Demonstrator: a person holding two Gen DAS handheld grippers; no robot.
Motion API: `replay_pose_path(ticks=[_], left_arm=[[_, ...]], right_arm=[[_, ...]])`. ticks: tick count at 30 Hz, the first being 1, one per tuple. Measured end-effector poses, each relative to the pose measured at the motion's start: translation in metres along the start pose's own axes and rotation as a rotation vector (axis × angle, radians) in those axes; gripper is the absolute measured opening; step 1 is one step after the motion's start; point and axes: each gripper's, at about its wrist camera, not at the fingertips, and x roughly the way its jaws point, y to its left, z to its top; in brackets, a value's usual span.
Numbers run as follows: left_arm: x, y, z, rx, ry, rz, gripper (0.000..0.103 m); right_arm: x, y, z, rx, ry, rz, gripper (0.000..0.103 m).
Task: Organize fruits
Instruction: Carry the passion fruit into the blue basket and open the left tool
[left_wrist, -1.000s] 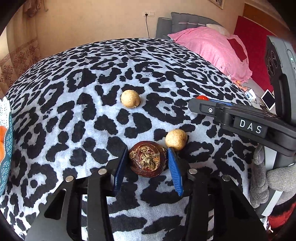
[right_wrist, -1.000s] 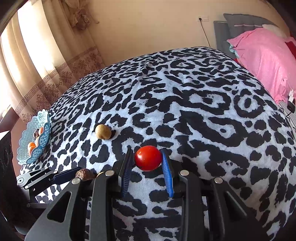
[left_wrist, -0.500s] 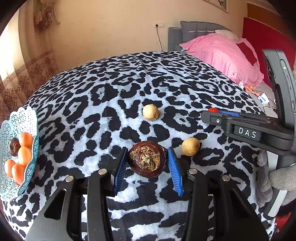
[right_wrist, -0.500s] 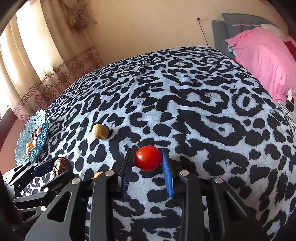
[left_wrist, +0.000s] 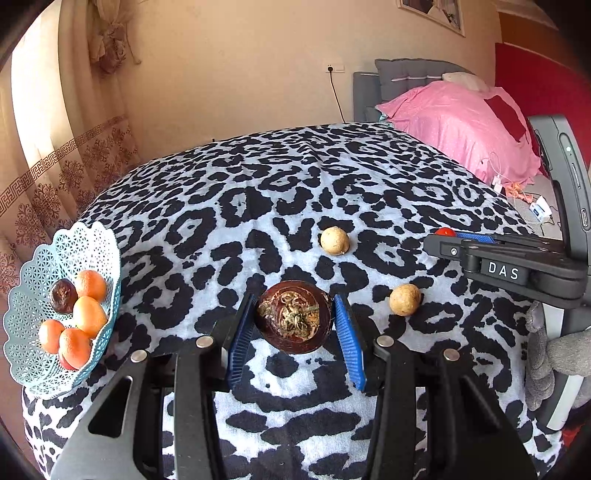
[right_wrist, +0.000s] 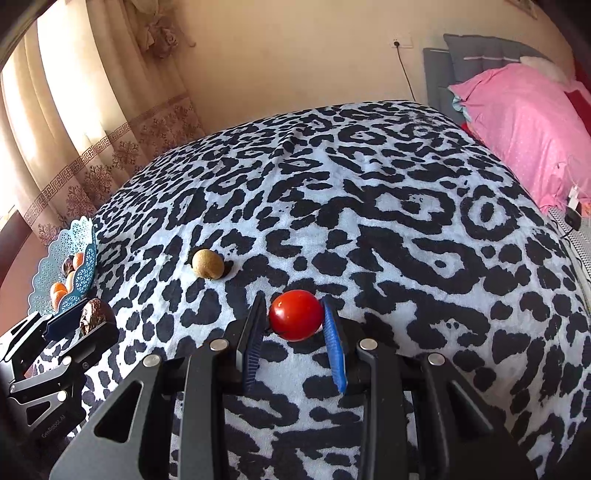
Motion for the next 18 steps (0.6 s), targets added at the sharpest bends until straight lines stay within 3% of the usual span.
replay_pose_path(ticks=[18], left_arm=[[-0.020, 0.045, -0.007, -0.089, -0.051, 0.054, 0.045]], right_arm=[[-0.008, 0.050, 0.006, -0.086, -0.013, 0.021, 0.031]])
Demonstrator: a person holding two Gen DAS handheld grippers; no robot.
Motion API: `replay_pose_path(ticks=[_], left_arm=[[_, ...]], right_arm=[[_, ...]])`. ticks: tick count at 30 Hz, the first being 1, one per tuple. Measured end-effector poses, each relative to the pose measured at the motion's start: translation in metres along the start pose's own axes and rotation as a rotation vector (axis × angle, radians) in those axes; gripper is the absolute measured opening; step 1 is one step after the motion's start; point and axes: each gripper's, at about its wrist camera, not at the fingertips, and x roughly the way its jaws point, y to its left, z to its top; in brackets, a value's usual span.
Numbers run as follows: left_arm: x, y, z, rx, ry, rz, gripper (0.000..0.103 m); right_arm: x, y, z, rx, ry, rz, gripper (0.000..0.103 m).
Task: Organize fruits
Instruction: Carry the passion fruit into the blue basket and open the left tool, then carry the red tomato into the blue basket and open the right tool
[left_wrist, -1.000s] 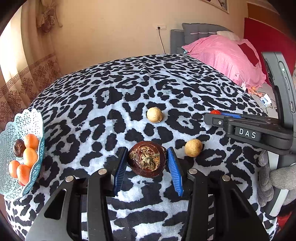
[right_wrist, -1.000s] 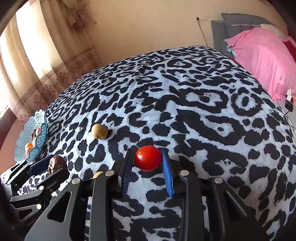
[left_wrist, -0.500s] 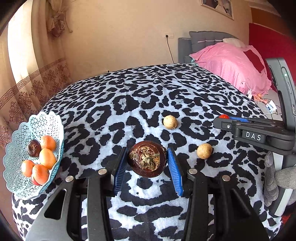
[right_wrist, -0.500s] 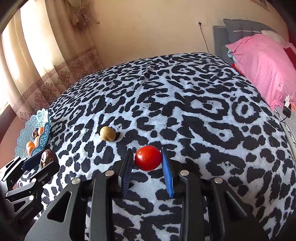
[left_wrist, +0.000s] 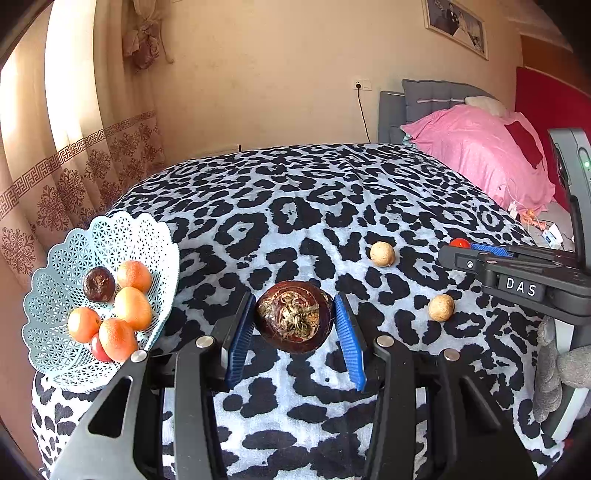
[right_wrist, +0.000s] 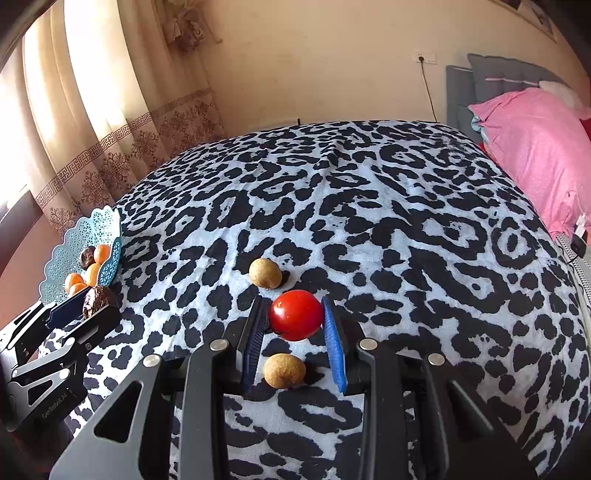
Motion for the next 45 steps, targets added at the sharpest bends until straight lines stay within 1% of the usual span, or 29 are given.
replay_pose_path(ticks=[14, 19, 29, 39, 40, 41, 43, 45], left_arm=[[-0.012, 0.048, 0.000, -0.094, -0.038, 0.058, 0.045], [-0.017, 0.075, 0.000, -0.148, -0.052, 0.098, 0.045], [-0.025, 0.135, -0.012, -0.248, -0.053, 0.203, 0.045], [-0.028, 0.168, -0.024, -0.314, -0.041, 0.258, 0.045], [-0.029, 0.171, -0.025, -0.322, -0.041, 0.265, 0.046], [-0.029, 0.174, -0.027, -0.333, -0.041, 0.270, 0.057], [-0.033, 0.180, -0.028, -0.368, -0.056, 0.286, 0.073], [-0.037, 0.185, -0.029, -0.389, -0.064, 0.297, 0.076]], right_arm=[[0.005, 0.031, 0.003, -0.051, 0.007, 0.020, 0.031], [0.008, 0.041, 0.003, -0.067, 0.012, 0.031, 0.031], [0.015, 0.058, 0.003, -0.094, 0.024, 0.049, 0.031], [0.018, 0.073, 0.003, -0.119, 0.030, 0.064, 0.031], [0.019, 0.075, 0.003, -0.121, 0.032, 0.065, 0.031], [0.019, 0.076, 0.003, -0.123, 0.033, 0.066, 0.031], [0.020, 0.079, 0.003, -0.127, 0.034, 0.068, 0.031], [0.020, 0.082, 0.003, -0.132, 0.034, 0.071, 0.031]])
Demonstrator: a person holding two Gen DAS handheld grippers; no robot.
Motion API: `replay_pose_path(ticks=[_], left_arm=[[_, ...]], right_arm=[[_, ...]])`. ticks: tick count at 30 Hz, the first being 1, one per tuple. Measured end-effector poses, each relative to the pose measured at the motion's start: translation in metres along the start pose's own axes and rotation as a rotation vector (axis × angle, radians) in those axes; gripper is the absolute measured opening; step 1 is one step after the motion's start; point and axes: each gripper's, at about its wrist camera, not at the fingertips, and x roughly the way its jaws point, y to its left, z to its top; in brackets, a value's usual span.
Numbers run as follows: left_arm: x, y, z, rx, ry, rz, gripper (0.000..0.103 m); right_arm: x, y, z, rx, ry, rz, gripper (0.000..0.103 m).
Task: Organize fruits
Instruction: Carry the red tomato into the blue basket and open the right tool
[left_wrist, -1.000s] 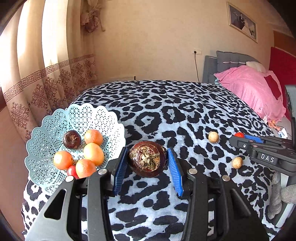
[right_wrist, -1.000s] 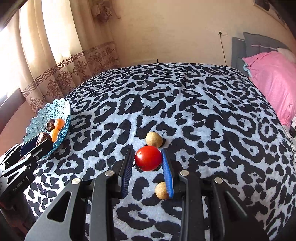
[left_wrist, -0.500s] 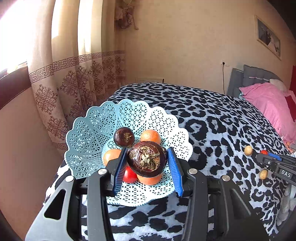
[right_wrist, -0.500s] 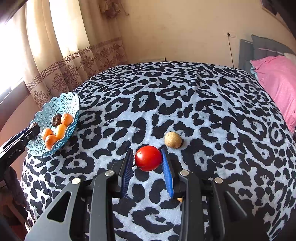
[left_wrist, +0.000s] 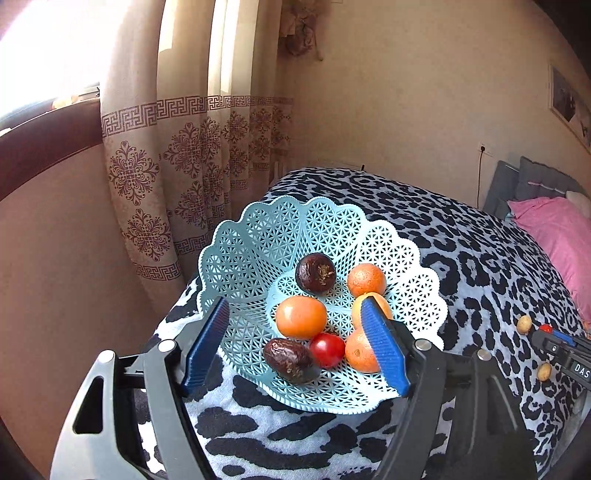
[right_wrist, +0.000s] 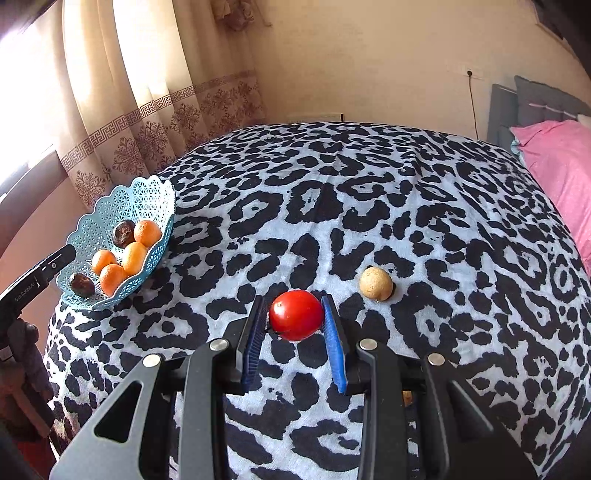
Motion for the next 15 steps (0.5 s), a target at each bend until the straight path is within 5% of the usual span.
replay_pose_path(ticks=[15], left_arm=[[-0.012, 0.030, 0.006, -0.089, -0.035, 0.030, 0.087]], right_arm=[[0.008, 0.068, 0.035, -0.090, -0.031, 0.122, 0.031]])
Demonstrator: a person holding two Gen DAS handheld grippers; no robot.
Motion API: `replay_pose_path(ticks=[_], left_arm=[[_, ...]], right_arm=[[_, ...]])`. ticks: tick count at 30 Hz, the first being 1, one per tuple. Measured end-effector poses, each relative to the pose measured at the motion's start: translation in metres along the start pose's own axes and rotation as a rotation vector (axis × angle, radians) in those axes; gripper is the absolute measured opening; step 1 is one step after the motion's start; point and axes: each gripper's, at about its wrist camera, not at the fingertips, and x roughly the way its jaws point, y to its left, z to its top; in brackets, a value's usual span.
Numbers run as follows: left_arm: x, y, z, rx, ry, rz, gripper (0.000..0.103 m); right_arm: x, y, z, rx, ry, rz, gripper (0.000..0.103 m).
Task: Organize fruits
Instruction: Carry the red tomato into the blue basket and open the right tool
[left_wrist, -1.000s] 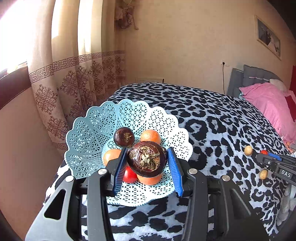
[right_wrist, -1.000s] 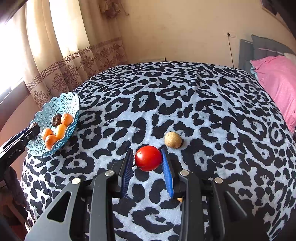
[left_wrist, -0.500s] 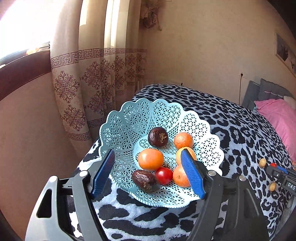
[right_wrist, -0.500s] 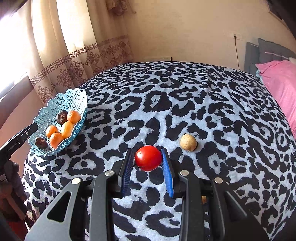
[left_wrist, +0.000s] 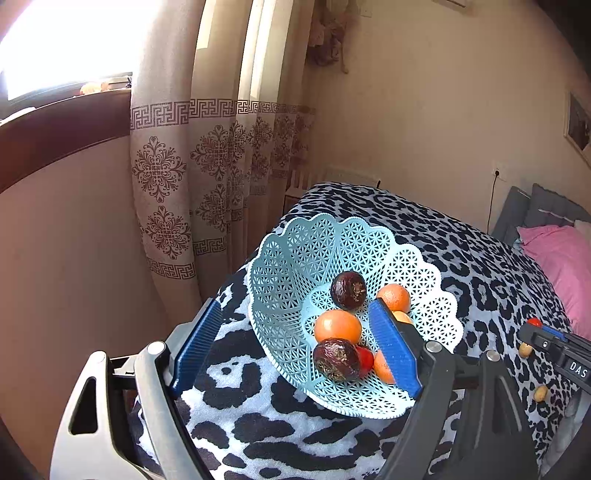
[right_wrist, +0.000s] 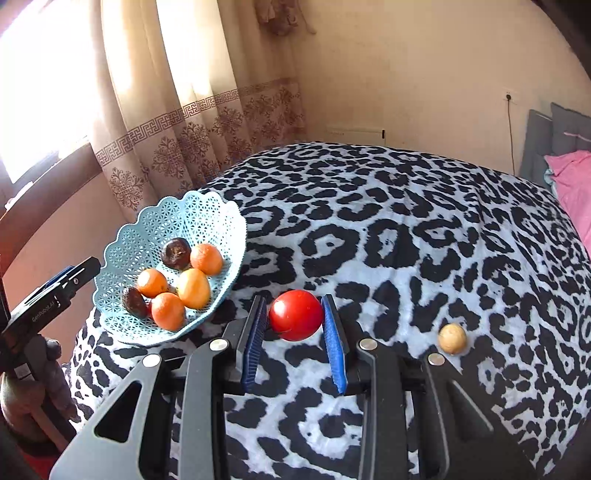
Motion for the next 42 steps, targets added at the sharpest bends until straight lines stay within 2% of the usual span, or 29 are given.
replay_pose_path(ticks=[8, 12, 20, 25, 27, 42], left_arm=[[-0.010, 0.019, 0.008, -0.047, -0.033, 0.041, 0.087], [-0.016, 0.021, 0.011, -0.042, -0.059, 0.060, 0.087], [-0.018, 0.024, 0.013, -0.052, -0.063, 0.054, 0.092], [-0.019, 0.025, 0.014, -0.060, -0.070, 0.048, 0.096], [-0.018, 0.025, 0.013, -0.064, -0.068, 0.045, 0.096], [-0.021, 0.014, 0.011, -0.032, -0.075, 0.026, 0.098]], right_arm=[[0.032, 0.057, 0.022, -0.053, 0.031, 0.119, 0.031], [0.053, 0.082, 0.027, -0.083, 0.061, 0.145, 0.031], [0.088, 0.106, 0.041, -0.053, 0.139, 0.221, 0.032], [0.092, 0.108, 0.046, -0.017, 0.144, 0.242, 0.034], [0.088, 0.105, 0.046, -0.019, 0.132, 0.227, 0.041], [0.069, 0.077, 0.032, 0.028, 0.108, 0.185, 0.042]])
